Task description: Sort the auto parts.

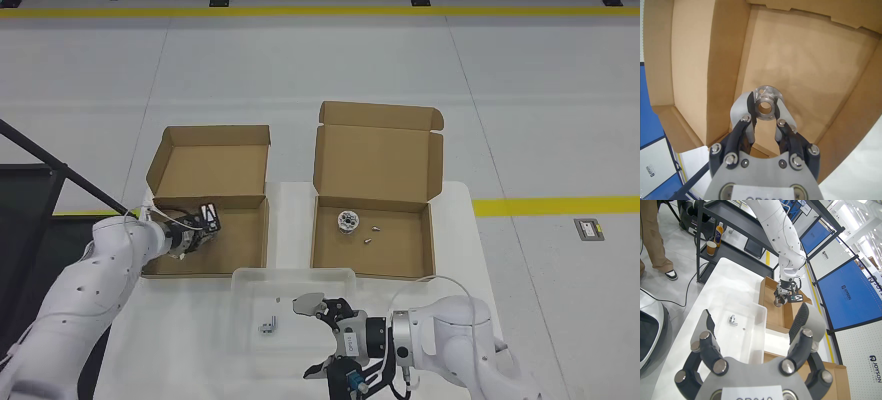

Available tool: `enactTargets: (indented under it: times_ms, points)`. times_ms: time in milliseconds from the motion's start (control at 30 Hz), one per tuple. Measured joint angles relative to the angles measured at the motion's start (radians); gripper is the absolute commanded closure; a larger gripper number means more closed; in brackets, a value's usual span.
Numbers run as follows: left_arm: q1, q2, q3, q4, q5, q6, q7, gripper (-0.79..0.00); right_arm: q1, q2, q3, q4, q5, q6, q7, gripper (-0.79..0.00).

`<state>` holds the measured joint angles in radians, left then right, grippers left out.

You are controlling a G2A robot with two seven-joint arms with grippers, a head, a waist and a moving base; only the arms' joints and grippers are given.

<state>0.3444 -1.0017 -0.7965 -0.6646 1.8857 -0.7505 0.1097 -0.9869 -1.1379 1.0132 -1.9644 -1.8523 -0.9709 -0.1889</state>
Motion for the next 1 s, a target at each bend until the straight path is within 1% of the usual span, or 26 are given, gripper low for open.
enactTargets:
  times_ms: [133, 233, 367, 400, 433, 467, 500, 533, 667, 733, 900, 1000]
  points:
    - [-0.043, -0.04, 0.034, 0.081, 0.006, -0.007, -0.004, 0.0, 0.0, 0.0, 0.0, 0.0, 0.0, 0.0, 0.0, -0.785]
    - [-0.061, -0.068, 0.057, 0.131, 0.02, 0.001, -0.008, 0.0, 0.0, 0.0, 0.0, 0.0, 0.0, 0.0, 0.0, -0.785]
    - [-0.084, -0.098, 0.069, 0.191, 0.017, 0.004, -0.007, 0.0, 0.0, 0.0, 0.0, 0.0, 0.0, 0.0, 0.0, -0.785]
    - [-0.089, -0.104, 0.071, 0.202, 0.017, 0.004, -0.007, -0.049, 0.0, 0.0, 0.0, 0.0, 0.0, 0.0, 0.0, -0.785]
    - [-0.095, -0.111, 0.073, 0.216, 0.018, 0.004, -0.006, -0.191, 0.0, 0.0, 0.0, 0.0, 0.0, 0.0, 0.0, -0.785]
    - [-0.099, -0.115, 0.075, 0.225, 0.019, 0.004, -0.004, -0.259, 0.0, 0.0, 0.0, 0.0, 0.0, 0.0, 0.0, -0.785]
    - [-0.102, -0.119, 0.077, 0.233, 0.022, 0.004, -0.002, -0.308, 0.0, 0.0, 0.0, 0.0, 0.0, 0.0, 0.0, -0.785]
    - [-0.107, -0.124, 0.078, 0.243, 0.026, 0.003, 0.001, -0.323, 0.0, 0.0, 0.0, 0.0, 0.0, 0.0, 0.0, -0.785]
    - [-0.121, -0.135, 0.077, 0.268, 0.03, -0.005, 0.016, -0.366, 0.0, 0.0, 0.0, 0.0, 0.0, 0.0, 0.0, -0.785]
    - [-0.126, -0.137, 0.077, 0.273, 0.042, -0.01, 0.026, -0.376, 0.0, 0.0, 0.0, 0.0, 0.0, 0.0, 0.0, -0.785]
    - [-0.131, -0.135, 0.074, 0.285, 0.069, -0.009, 0.053, -0.366, 0.0, 0.0, 0.0, 0.0, 0.0, 0.0, 0.0, -0.785]
    - [-0.137, -0.127, 0.065, 0.28, 0.079, -0.02, 0.084, -0.363, 0.0, 0.0, 0.0, 0.0, 0.0, 0.0, 0.0, -0.785]
